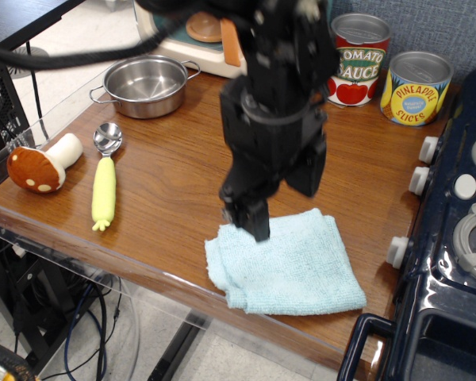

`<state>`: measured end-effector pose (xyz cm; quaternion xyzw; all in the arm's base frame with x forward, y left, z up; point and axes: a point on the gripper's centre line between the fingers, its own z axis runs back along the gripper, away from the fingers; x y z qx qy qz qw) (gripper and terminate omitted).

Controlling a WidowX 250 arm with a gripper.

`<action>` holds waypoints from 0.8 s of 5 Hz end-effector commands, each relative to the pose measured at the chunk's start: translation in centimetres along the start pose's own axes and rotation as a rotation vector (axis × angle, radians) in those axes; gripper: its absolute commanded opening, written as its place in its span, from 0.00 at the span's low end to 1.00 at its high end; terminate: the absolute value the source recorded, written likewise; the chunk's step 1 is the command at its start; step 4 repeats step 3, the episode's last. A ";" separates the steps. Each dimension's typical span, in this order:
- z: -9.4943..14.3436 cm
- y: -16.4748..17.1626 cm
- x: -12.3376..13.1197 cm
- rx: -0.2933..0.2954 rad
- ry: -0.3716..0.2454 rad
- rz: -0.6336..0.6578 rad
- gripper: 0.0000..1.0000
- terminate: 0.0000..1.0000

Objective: Move the cloth to the empty table corner.

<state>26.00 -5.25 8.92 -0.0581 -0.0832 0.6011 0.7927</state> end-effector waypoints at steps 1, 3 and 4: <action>1.2 -0.5 0.5 -0.044 -0.003 0.005 1.00 0.00; 1.2 -0.5 0.5 -0.044 -0.003 0.005 1.00 1.00; 1.2 -0.5 0.5 -0.044 -0.003 0.005 1.00 1.00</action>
